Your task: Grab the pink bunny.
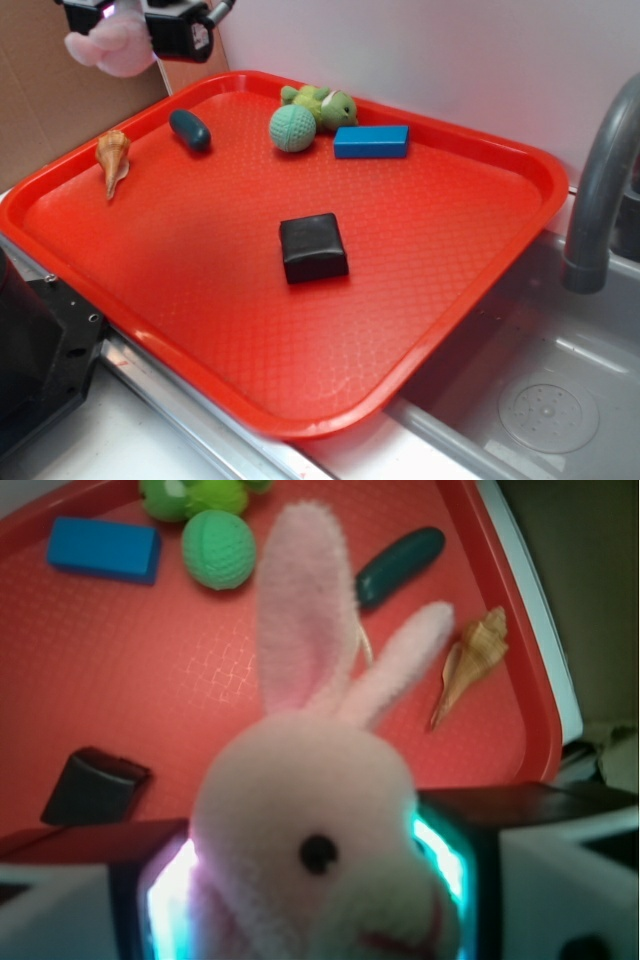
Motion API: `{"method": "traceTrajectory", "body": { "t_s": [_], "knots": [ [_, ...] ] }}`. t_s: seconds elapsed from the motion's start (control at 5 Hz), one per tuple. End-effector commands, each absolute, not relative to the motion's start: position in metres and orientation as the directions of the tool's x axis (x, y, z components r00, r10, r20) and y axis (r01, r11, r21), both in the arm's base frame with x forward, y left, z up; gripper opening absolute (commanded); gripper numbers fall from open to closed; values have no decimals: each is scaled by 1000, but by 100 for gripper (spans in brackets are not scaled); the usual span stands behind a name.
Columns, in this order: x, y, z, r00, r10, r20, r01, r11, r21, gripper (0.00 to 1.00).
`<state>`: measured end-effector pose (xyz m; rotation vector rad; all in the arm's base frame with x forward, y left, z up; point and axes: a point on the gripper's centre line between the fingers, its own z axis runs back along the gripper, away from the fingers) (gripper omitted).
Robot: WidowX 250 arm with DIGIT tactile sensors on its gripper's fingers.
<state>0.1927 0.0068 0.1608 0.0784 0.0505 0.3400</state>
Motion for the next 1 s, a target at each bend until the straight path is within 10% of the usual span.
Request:
{"method": "traceTrajectory", "body": {
  "t_s": [0.0,0.8],
  "knots": [
    [207,-8,177,997,53,57,-55,998,28,0],
    [199,-11,172,995,86,51,-88,996,28,0]
  ]
}}
